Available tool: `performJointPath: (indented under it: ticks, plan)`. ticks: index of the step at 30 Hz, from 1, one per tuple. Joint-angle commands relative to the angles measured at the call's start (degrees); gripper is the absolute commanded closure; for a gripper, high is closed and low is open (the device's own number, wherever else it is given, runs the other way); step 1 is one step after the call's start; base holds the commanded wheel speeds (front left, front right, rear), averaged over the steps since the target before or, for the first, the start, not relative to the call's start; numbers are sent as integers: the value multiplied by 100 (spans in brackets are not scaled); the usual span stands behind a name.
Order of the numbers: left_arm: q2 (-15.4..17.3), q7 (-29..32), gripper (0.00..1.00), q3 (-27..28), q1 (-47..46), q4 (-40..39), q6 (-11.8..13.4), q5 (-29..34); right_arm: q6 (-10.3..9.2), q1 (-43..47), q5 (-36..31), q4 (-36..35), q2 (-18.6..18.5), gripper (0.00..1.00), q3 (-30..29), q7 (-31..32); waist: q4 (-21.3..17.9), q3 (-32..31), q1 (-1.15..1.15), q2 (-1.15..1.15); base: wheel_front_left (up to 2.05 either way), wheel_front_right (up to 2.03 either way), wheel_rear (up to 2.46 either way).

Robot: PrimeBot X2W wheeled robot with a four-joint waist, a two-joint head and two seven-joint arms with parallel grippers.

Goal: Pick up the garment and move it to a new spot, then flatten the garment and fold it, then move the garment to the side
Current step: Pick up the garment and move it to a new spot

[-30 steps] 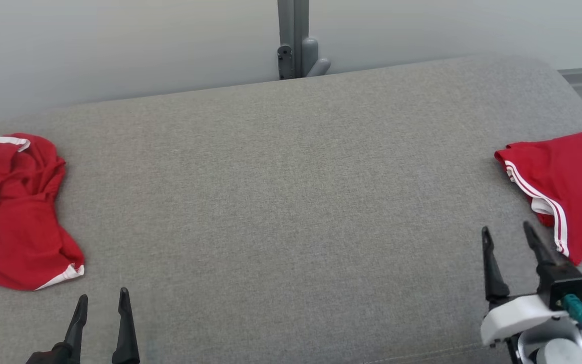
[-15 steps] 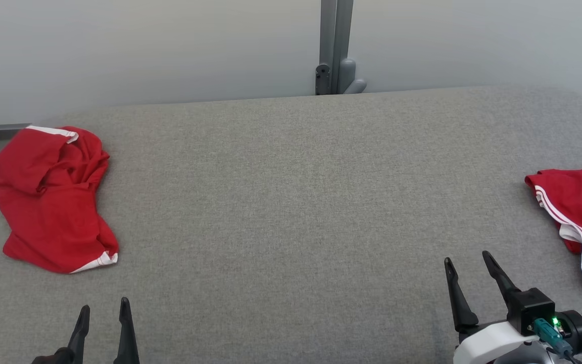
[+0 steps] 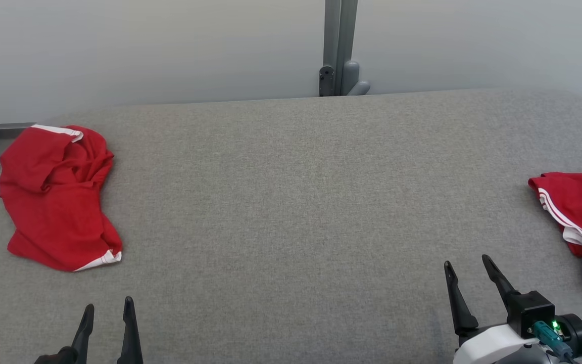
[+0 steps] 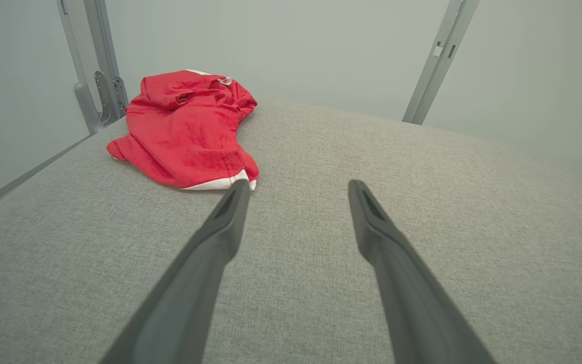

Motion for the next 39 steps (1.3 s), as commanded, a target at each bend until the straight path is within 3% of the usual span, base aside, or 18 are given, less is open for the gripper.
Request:
performJointPath:
  ticks: [1,6,17,21,25,33,39]
  plan:
    - [3,0,0,11,-50,-22,0,21,-10,50,43,11,-9,0,18,-15,28,2,0,48,0,0,0]
    - [3,0,0,14,-110,-38,0,27,-10,14,89,9,-10,0,91,-15,355,-19,0,48,0,0,0]
    - [6,0,0,172,54,-120,0,118,-10,-77,219,38,-9,0,296,-15,1662,-113,0,48,0,0,0]
    - [5,0,0,289,122,-155,0,131,-10,-126,260,69,-9,0,409,-15,1922,-157,0,48,0,0,0]
    - [5,0,0,380,173,-192,0,73,-10,-150,283,101,-11,0,477,-15,1980,-182,0,48,0,0,0]
    - [4,0,0,543,124,-265,0,-35,-10,-34,150,78,-15,0,334,-15,1709,-36,0,48,0,0,0]
    - [4,0,0,464,-528,-227,0,-211,-10,-451,-191,-86,-14,0,217,-15,1402,866,0,48,0,0,0]
